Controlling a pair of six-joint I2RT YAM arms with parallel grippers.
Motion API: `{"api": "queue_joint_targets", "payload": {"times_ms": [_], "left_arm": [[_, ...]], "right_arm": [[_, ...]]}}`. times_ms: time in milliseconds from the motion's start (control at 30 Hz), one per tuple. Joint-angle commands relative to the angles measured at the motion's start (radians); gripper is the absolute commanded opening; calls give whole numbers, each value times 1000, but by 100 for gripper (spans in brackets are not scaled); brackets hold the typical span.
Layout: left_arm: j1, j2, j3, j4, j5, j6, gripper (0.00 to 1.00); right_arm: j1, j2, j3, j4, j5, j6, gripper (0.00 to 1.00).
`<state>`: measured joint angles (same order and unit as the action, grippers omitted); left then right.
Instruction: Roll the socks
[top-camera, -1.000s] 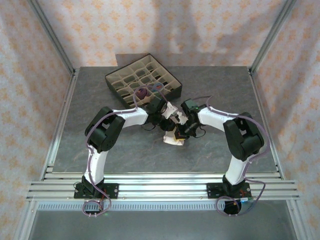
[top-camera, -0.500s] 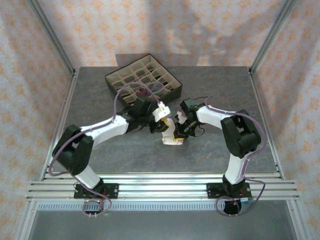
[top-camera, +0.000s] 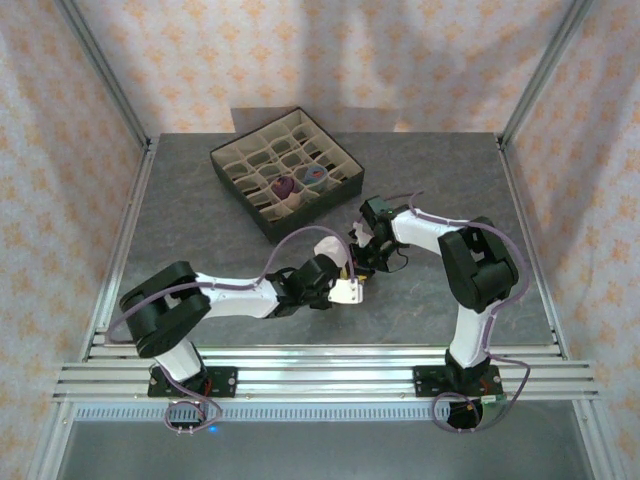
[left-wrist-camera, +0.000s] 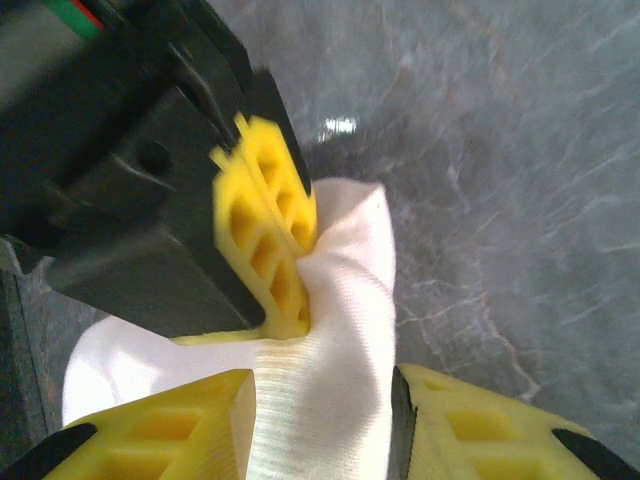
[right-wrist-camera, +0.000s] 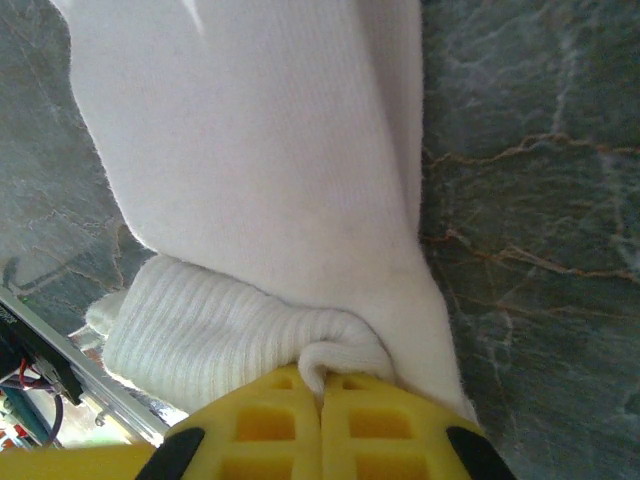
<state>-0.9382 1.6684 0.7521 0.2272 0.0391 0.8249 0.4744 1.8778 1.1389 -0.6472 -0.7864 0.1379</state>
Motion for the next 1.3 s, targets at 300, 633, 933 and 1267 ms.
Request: {"api": "queue_joint_targets", "payload": {"times_ms": [300, 633, 933, 1267], "left_arm": [[-5, 103, 38, 6, -100, 31, 18], [43, 72, 104, -258, 87, -203, 0], [207, 110, 179, -383, 466, -385, 0], [314, 217, 275, -476, 708, -470, 0]], "right_arm": [[-20, 43, -61, 15, 47, 15, 8], [-77, -196, -225, 244, -75, 76, 47], [-101, -307, -312, 397, -35, 90, 47], [-98, -257, -303, 485, -52, 23, 47]]}}
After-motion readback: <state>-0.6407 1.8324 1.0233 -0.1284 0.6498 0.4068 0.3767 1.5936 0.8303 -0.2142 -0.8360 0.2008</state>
